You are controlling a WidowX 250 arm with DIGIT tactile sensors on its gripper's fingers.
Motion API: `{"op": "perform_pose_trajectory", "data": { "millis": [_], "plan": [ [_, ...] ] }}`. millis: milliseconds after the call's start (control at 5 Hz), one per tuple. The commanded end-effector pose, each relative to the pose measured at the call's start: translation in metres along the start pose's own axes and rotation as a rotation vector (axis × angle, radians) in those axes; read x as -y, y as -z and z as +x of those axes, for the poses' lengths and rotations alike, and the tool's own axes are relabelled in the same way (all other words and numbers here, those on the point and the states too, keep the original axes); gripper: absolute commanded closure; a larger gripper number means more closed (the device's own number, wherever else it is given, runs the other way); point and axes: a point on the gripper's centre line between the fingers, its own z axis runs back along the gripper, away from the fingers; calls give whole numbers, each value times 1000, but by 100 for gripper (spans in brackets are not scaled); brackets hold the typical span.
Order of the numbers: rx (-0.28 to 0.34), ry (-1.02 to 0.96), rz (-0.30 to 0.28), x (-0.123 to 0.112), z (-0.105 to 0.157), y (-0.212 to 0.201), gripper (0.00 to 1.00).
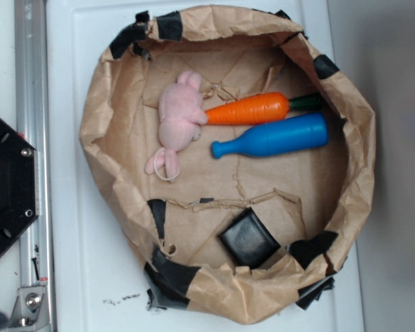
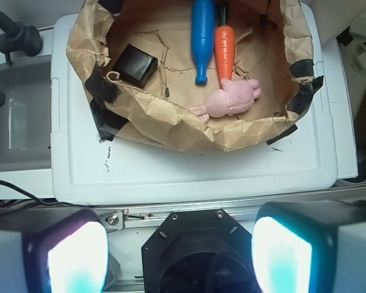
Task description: Grab the blue bottle.
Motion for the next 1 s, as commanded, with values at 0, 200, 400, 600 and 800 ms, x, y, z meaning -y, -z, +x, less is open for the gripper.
{"op": "perform_pose_trajectory", "data": {
  "millis": [0,200,400,600,800],
  "plan": [
    [0,0,0,0,0,0,0],
    [157,117,-29,-11,48,25,0],
    [222,165,83,-21,96,60,0],
    [158,223,129,-31,140,117,0],
    [143,249,168,-40,161,154,0]
  ]
}}
